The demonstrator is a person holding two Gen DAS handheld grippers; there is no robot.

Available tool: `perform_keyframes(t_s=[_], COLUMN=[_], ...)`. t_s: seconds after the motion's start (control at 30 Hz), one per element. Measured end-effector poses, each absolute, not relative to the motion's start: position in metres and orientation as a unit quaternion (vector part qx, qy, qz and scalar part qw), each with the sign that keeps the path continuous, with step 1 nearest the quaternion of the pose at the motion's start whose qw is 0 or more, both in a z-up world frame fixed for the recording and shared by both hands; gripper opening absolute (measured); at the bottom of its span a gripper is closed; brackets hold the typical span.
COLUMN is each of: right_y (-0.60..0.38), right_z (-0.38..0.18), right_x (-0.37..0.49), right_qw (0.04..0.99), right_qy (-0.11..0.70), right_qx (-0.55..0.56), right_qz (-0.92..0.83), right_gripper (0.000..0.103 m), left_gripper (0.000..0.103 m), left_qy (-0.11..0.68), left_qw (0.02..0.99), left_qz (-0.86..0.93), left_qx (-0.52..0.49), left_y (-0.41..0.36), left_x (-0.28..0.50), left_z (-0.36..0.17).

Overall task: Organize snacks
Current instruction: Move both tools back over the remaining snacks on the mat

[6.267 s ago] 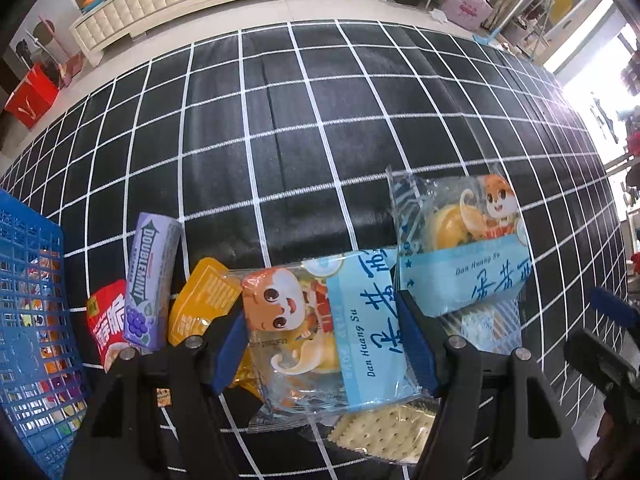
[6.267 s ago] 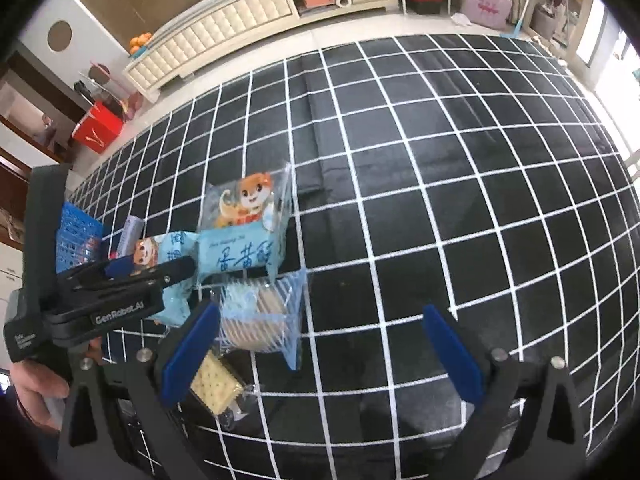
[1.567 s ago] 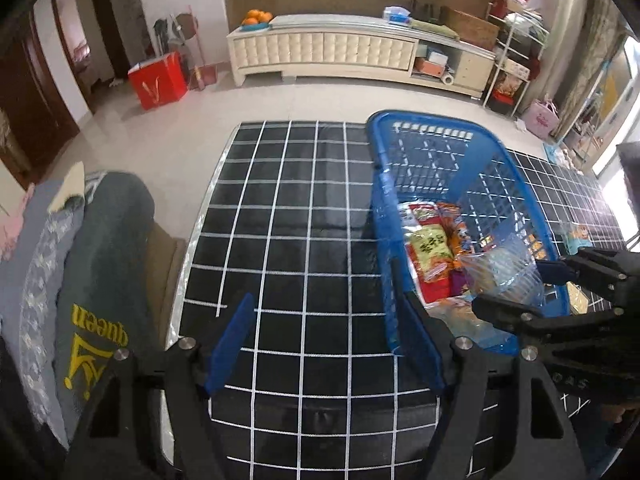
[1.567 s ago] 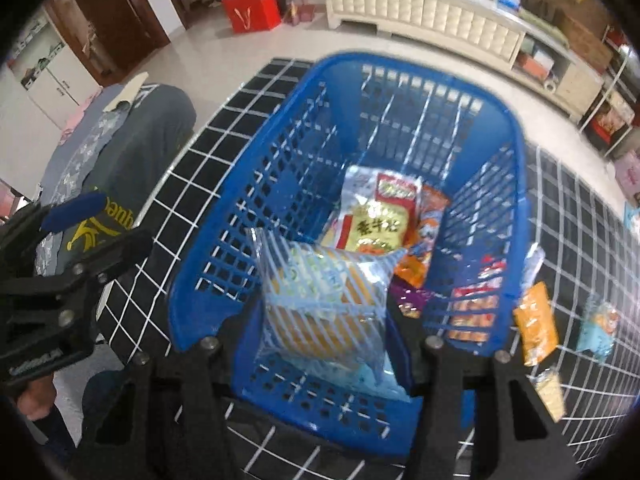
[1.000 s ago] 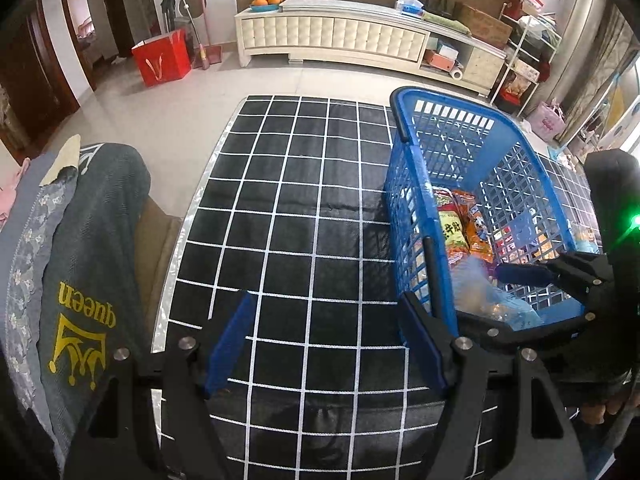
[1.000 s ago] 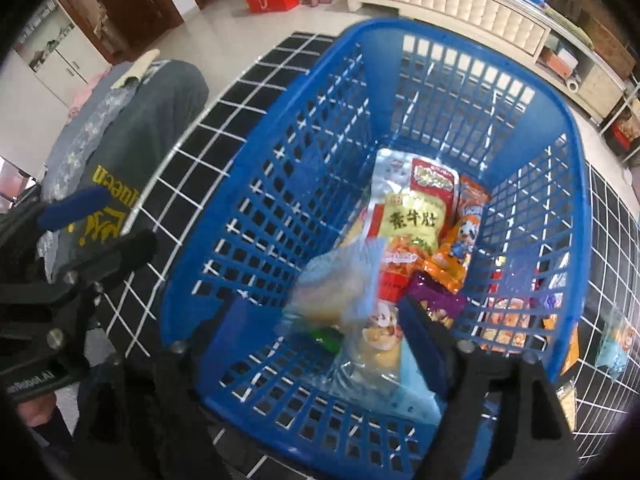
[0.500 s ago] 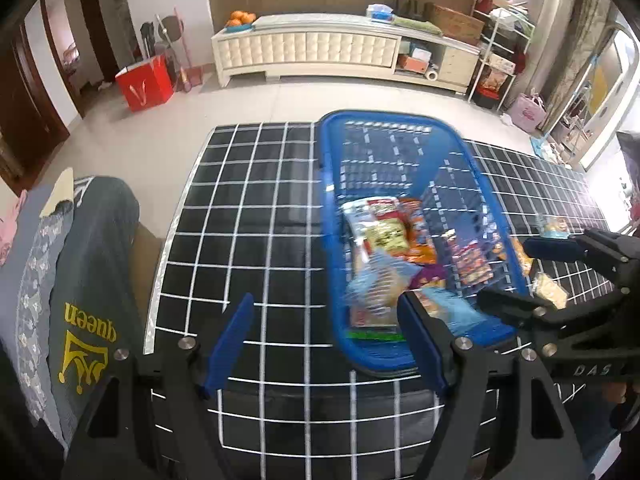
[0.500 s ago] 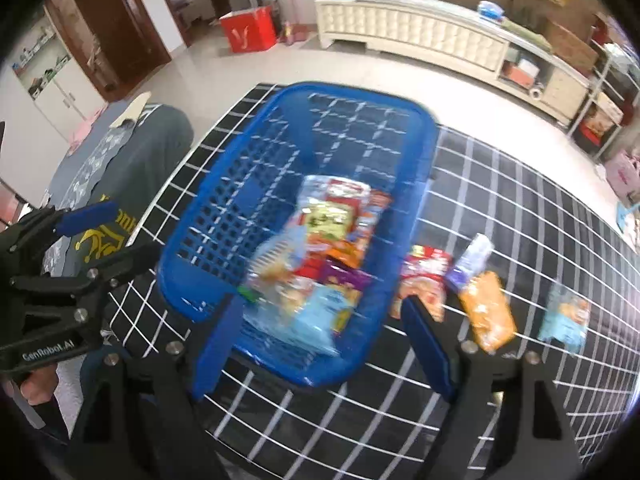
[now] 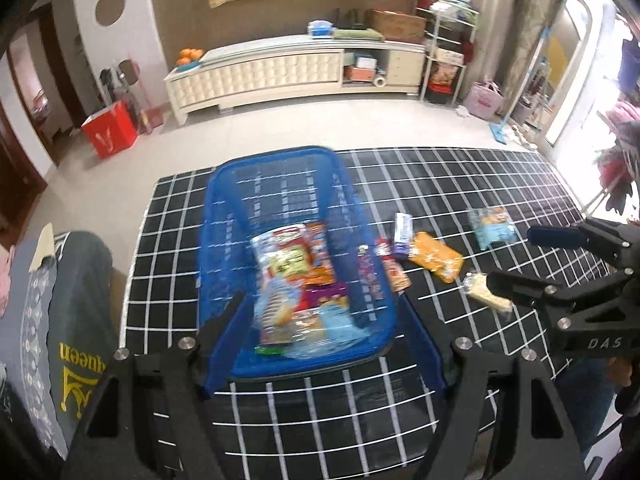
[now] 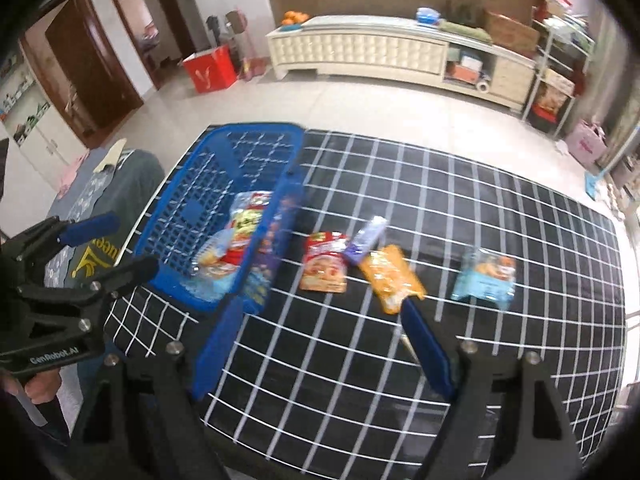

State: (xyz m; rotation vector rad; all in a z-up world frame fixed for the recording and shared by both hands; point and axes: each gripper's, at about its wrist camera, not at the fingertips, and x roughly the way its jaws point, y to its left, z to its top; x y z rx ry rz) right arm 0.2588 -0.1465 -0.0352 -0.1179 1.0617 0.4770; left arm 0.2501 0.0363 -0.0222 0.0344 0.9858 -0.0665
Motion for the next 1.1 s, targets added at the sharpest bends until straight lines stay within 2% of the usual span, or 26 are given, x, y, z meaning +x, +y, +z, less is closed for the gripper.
perform_keyframes(t_s=[0.23, 0.3, 0.5, 0.77, 0.9, 1.1], right_y=[-0.203, -0.215, -0.246, -0.261, -0.264, -0.260], right_z=[-0.043, -0.046, -0.069, -0.117, -0.142, -0.187], right_x=[0.262, 0.265, 0.271, 0.273, 0.275, 0.287], right_qw=[0.836, 0.835, 0.824, 0.813, 0.800, 0.774], right_qy=[0.510, 0.514, 0.534, 0.541, 0.552, 0.580], right_qx=[-0.045, -0.041, -0.032, -0.081, -0.105, -0.118], right_qz=[0.196, 0.192, 0.187, 0.199, 0.209, 0.223], right_gripper=[0.085, 0.085, 0.086, 0.094, 0.095, 0.095], left_gripper=[0.072, 0.077, 0.078, 0.078, 0.078, 0.078], left_qy=[0.474, 0.471, 0.478, 0.510, 0.531, 0.565], left_qw=[0.877, 0.878, 0.873, 0.852, 0.836, 0.816], left_qz=[-0.061, -0.069, -0.086, -0.090, -0.097, -0.098], left_qx=[0.051, 0.053, 0.046, 0.073, 0.097, 0.074], left_y=[-0.023, -0.037, -0.073, -0.117, -0.132, -0.136], left_x=[0.258, 0.260, 0.267, 0.271, 0.273, 0.281], left_z=[-0.028, -0.029, -0.045, -0.087, -0.117, -0.159])
